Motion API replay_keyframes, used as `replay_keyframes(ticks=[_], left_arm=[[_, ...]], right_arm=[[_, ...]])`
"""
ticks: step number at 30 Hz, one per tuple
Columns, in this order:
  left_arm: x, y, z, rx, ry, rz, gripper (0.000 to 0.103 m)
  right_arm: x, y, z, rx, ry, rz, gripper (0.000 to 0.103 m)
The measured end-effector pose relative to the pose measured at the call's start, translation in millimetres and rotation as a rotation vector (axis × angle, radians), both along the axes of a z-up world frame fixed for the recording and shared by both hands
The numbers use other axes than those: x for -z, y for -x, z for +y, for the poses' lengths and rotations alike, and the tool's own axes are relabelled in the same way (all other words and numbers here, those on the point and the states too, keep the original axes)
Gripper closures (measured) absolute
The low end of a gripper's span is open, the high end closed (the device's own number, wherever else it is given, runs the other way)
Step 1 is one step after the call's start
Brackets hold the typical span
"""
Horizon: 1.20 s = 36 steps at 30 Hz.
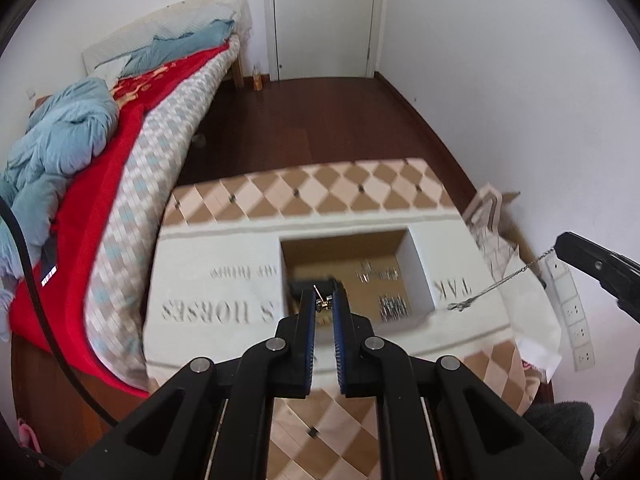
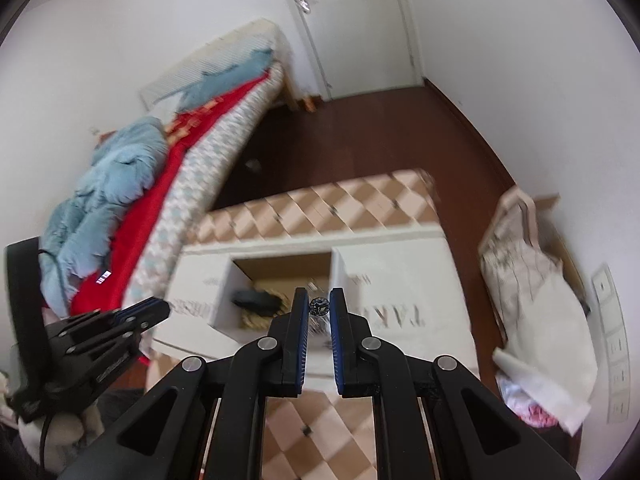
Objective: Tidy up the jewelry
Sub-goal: 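Carry both small charms into the white box and open both grippers, then lift both grippers up out of the white box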
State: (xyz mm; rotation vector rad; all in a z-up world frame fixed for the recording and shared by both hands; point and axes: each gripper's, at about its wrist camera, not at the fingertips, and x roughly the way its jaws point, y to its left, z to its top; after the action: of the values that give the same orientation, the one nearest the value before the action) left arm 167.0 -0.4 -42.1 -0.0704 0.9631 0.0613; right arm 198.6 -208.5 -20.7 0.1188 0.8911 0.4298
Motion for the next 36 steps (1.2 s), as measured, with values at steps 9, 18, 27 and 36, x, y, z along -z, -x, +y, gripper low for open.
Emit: replay_keyframes(ticks=[9,18,27,36], left_arm=[[3,-58,28,0.028,0.002,0.05,0.097],[50,-109,36,0.062,0.039,0.184,0.097],[90,-139,32,0.111,0.102,0.317,0.095],[86,-155,41,0.064,0.112,0.325,0.048]], right_arm=[[11,-47,54,-0.096,0.042,0.035,0.092],[75,-86,85,-0.135,0.048,0.179,0.092],[109,-107,95,-0.153,0.045,0.304,0.092],[120,-113,84,-0.087,0.102,0.35,0.042]])
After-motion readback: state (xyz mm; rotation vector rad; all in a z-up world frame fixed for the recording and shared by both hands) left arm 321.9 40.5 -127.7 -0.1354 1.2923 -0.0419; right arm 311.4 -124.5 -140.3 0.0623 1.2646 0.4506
